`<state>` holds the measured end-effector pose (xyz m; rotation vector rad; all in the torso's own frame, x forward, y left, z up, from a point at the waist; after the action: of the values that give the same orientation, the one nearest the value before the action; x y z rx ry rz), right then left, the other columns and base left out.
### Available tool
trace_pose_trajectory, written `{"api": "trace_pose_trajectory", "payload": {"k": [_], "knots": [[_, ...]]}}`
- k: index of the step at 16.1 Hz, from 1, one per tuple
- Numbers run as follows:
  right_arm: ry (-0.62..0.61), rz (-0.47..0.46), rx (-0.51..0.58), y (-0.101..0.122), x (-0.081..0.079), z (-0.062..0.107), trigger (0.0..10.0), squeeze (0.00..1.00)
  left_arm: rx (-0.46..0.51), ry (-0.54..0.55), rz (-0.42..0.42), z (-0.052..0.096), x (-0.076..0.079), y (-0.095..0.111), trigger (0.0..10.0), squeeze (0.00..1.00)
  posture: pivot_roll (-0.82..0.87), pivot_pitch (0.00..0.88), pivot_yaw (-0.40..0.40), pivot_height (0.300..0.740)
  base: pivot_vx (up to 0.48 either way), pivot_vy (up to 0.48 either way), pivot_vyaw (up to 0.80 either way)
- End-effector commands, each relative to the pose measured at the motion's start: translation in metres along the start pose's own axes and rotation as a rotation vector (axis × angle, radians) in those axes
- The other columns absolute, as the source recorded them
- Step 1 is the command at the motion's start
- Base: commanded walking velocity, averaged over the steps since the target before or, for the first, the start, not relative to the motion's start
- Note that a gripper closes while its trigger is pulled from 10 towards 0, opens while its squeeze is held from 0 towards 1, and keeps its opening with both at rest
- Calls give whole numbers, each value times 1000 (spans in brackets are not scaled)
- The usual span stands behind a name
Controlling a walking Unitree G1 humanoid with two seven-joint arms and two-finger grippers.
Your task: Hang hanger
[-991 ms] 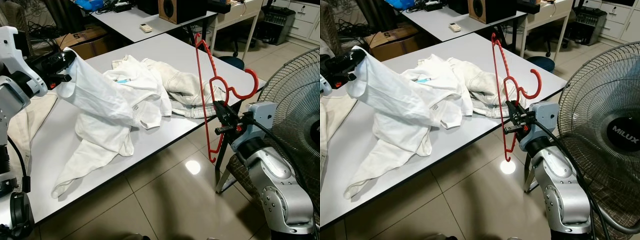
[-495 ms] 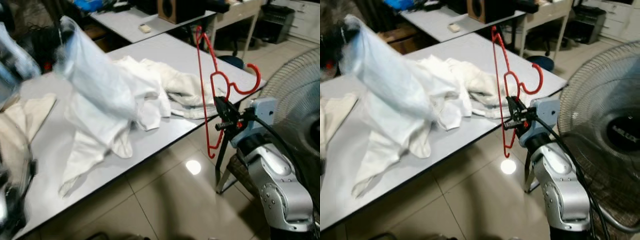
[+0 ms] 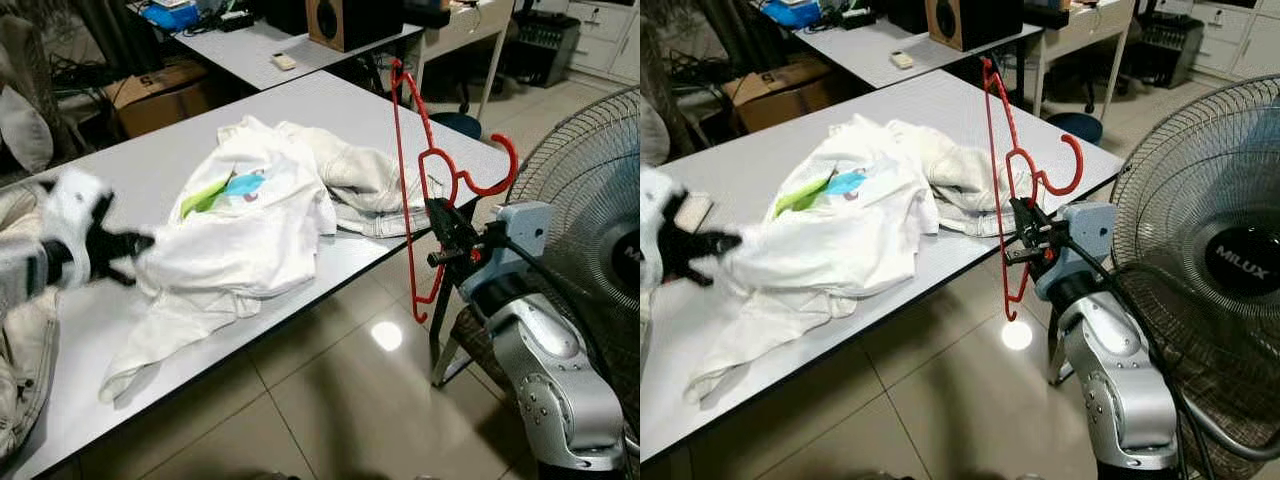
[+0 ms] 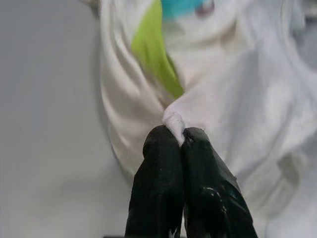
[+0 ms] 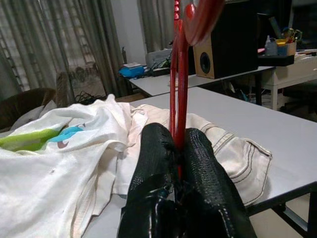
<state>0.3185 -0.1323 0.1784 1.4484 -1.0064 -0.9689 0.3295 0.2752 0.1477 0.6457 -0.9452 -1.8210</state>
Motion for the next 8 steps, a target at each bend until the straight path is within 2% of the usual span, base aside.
{"api": "trace_pose_trajectory", "payload": {"k": [1,8], "knots": [[6,3,8,4,-2,0,10000,0,-44,12,-29,1,-3,-9,0,0,-144,0,154,740,0,0,0],[-2,-6,9,1,-4,2,10000,0,-72,1,-67,4,0,-16,0,0,-137,0,175,740,0,0,0]]}}
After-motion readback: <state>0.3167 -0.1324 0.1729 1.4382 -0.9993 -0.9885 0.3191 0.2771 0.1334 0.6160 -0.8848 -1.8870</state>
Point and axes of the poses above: a point about 5 cm out from each wrist's last joint towards the gripper, its own z axis pointing back from the gripper into the wrist, its own y axis along the axis of the wrist's last joint, x = y × z, the point moved 6 cm from there along -z, pointing out of the wrist towards the gripper, and after that the axes turned 3 degrees about z, right-handed, at the moved point
